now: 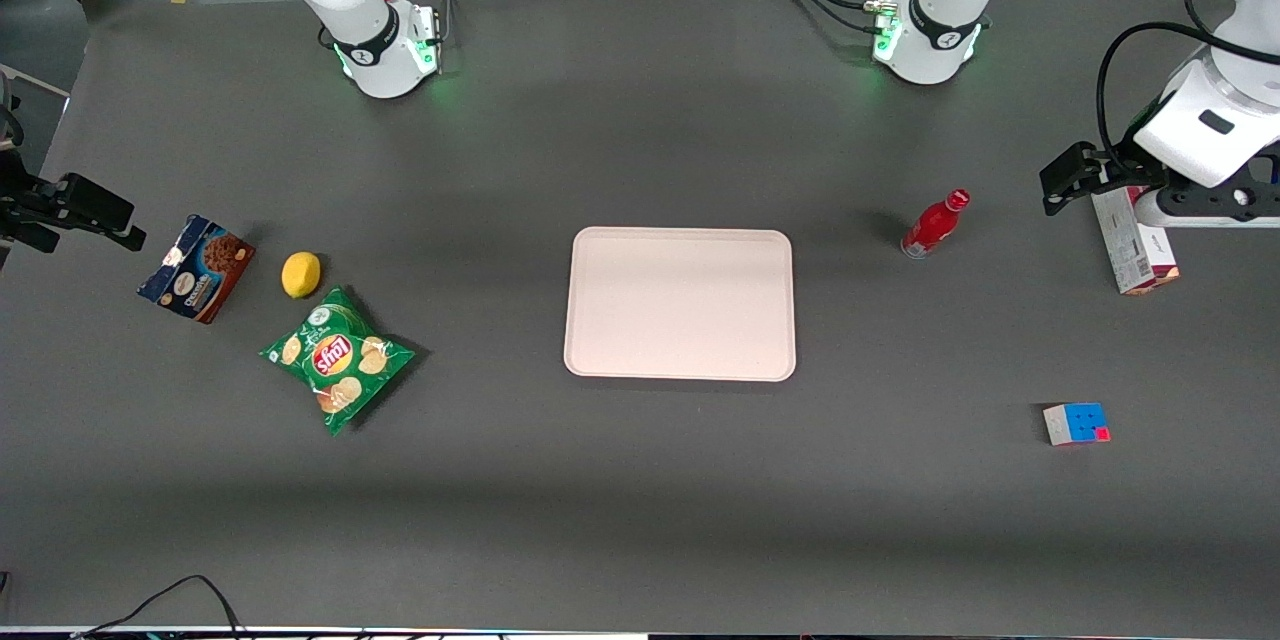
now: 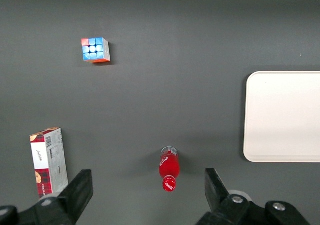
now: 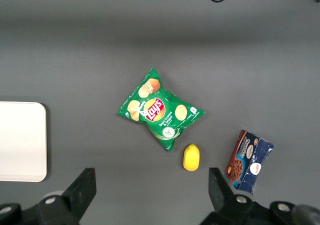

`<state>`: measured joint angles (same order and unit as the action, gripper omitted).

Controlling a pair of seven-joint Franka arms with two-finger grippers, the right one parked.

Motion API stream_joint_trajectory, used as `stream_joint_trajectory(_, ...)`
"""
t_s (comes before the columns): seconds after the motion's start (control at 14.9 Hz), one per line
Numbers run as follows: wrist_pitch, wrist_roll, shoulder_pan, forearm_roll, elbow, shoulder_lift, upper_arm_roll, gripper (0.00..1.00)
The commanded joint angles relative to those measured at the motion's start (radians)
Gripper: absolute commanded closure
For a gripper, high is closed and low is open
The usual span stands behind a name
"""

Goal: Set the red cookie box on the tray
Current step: 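Move the left gripper over the upright red cookie box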

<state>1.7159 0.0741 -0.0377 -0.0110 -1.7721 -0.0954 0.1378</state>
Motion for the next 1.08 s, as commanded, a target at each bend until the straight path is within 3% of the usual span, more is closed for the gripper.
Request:
stream_joint_trajectory(0.0,-0.027,0.009,-0.007,-0.003,0.023,0.006,0.009,0.0)
stream_joint_trajectory(0.81,-0.032,-0.008,-0.01,-0.014,0.019,0.006,-0.007,0.0)
stream_joint_trajectory(1.01,-0.044,-0.054,-0.013,-0.061,0.016,0.008,-0.055,0.0)
